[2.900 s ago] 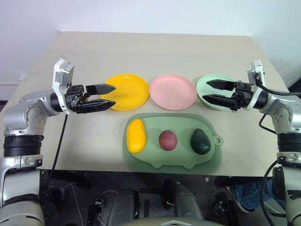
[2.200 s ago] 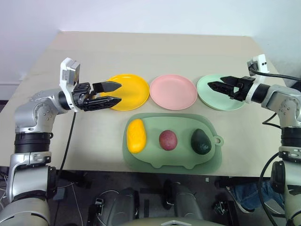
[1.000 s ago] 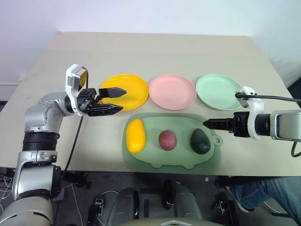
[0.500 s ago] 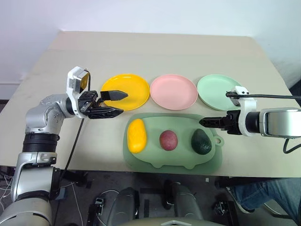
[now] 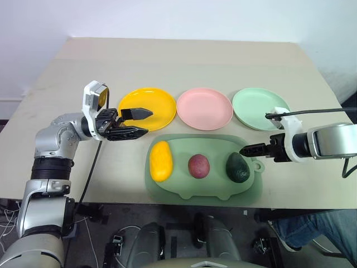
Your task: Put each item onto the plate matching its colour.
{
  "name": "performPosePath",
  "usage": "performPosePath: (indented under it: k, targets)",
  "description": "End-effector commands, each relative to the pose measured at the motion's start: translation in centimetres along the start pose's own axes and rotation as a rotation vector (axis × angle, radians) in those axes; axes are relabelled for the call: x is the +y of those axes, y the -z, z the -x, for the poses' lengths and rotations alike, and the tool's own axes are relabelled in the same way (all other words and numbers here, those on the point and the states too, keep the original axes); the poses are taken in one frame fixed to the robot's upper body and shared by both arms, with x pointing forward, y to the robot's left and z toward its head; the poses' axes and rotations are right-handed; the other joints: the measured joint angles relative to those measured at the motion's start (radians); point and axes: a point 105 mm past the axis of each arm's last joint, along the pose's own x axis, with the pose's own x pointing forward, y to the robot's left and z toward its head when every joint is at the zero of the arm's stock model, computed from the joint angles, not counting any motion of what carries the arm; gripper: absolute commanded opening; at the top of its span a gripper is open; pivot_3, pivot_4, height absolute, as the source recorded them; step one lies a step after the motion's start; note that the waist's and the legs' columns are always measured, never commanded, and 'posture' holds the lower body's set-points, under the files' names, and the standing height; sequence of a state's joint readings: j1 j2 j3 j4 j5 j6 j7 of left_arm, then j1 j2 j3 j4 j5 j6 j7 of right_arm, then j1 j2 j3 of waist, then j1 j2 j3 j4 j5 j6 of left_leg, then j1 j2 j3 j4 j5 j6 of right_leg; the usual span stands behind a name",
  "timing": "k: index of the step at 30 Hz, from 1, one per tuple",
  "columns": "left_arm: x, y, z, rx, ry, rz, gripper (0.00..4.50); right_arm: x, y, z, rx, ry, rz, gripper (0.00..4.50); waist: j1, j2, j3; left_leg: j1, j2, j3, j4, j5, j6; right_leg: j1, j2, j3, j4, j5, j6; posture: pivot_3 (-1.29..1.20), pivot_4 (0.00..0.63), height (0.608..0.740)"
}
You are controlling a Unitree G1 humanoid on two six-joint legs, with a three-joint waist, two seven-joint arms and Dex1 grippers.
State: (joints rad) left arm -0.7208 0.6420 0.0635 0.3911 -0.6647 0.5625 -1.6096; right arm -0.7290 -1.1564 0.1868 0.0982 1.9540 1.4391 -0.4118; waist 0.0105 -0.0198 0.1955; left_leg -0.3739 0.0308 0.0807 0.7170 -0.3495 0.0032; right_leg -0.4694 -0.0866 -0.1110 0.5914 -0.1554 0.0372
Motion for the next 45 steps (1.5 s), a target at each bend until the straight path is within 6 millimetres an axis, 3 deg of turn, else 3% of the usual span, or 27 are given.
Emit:
performPosePath:
  k: [1,9,20,30,35,41,45]
  targets:
    - [-0.2,-1.2,0.1,-0.007,0.003,-0.044,4.48,0.7,-0.8,0.3,0.032,-0.048,0.006,4.50,0.001,0.000,0.000,0.000,0.000,0.000,0.000,0.000,0.000,0.000,0.000,0.000,0.000,0.000,0.000,0.00,0.150,0.740]
    - [-0.3,-1.0,0.4,-0.014,-0.017,-0.031,4.48,2.4,-1.6,0.0,0.187,-0.160,-0.003,4.50,0.002,0.000,0.000,-0.002,0.000,0.000,0.000,0.000,0.000,-0.002,-0.001,0.000,0.001,0.000,0.000,0.00,0.150,0.740]
    - [0.0,-1.0,0.4,-0.016,-0.034,-0.023,4.48,2.3,-0.3,-0.2,0.336,-0.153,-0.018,4.50,0.001,0.000,0.000,-0.012,0.000,0.001,0.003,0.000,0.001,-0.011,-0.001,-0.001,0.003,0.000,0.000,0.00,0.150,0.740]
    - [-0.2,-1.0,0.6,-0.018,-0.040,-0.019,4.48,3.9,-0.1,-0.8,0.422,-0.235,-0.024,4.50,0.001,0.000,0.000,-0.013,0.000,0.002,0.003,0.000,0.001,-0.012,-0.001,-0.001,0.003,0.000,0.000,0.00,0.150,0.740]
    - [-0.2,-0.9,0.6,-0.021,-0.051,-0.016,4.48,4.2,0.1,-1.8,0.448,-0.258,-0.054,4.50,0.001,0.000,0.000,-0.013,0.000,0.002,0.003,0.000,0.001,-0.012,-0.001,-0.002,0.004,0.000,0.000,0.00,0.150,0.740]
    - [-0.4,-1.3,0.8,-0.017,-0.056,-0.023,4.48,3.7,1.9,-3.3,0.481,-0.255,-0.061,4.50,0.002,0.000,0.000,-0.015,0.000,0.001,0.004,0.000,0.000,-0.011,-0.002,-0.003,0.004,0.001,0.000,0.00,0.150,0.740]
    - [-0.3,-1.7,0.9,-0.014,-0.065,-0.031,4.48,4.0,2.4,-5.2,0.361,-0.208,0.017,4.50,0.000,-0.006,-0.004,-0.013,0.000,0.001,0.005,0.000,0.000,-0.009,-0.001,-0.004,0.004,0.001,0.000,0.00,0.150,0.740]
